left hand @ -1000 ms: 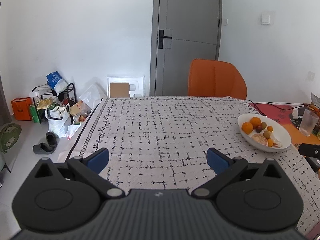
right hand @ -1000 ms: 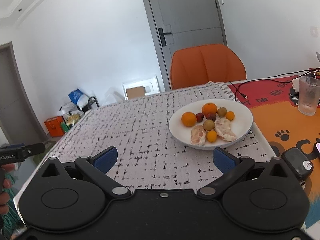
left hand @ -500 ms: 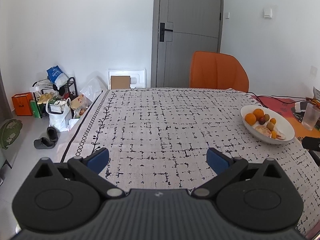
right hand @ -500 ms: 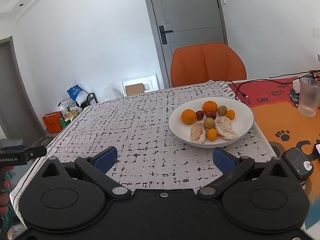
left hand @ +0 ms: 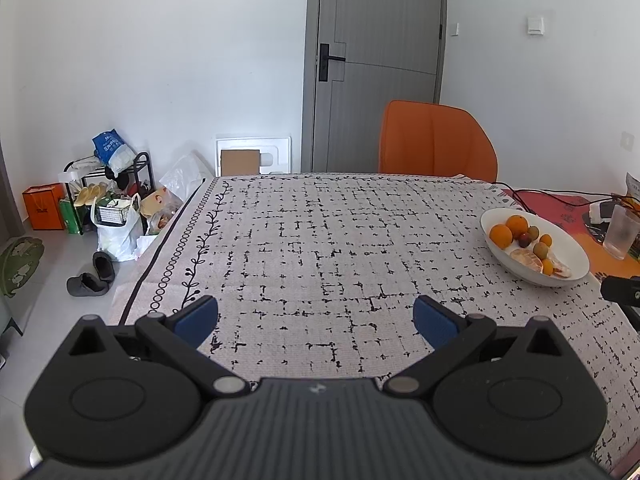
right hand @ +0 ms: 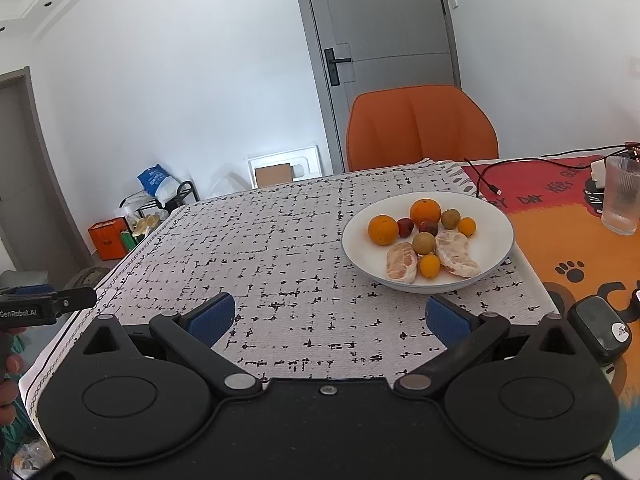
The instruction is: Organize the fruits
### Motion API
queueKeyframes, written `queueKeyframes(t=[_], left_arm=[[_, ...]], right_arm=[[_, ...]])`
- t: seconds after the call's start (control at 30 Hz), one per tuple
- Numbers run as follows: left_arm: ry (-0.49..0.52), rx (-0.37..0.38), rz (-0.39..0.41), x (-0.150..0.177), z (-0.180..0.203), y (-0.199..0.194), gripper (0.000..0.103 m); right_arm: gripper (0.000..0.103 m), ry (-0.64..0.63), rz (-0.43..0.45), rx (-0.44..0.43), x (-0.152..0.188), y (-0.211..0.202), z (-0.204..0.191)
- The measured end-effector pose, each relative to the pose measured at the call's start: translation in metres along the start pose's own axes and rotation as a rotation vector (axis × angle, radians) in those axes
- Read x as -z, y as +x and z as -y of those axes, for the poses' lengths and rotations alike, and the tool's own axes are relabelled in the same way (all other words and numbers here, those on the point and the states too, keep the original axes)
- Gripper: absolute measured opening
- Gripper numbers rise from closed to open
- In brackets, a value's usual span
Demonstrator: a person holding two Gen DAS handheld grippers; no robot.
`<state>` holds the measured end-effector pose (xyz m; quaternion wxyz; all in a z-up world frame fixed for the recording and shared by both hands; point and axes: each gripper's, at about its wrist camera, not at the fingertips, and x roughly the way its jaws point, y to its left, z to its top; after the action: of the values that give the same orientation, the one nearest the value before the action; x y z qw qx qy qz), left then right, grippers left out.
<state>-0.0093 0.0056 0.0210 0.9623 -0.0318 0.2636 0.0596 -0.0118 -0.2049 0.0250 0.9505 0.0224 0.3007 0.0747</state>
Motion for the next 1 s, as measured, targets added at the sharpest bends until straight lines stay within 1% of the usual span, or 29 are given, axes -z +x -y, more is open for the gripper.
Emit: queueKeyframes(t=[1.0], left_arm=[[-0.005, 0.000, 0.002, -0.0014, -0.0017, -0.0004, 0.103]], right_arm=[[0.103, -0.007, -0.002, -0.010, -0.0005, -0.0001, -0.0052]])
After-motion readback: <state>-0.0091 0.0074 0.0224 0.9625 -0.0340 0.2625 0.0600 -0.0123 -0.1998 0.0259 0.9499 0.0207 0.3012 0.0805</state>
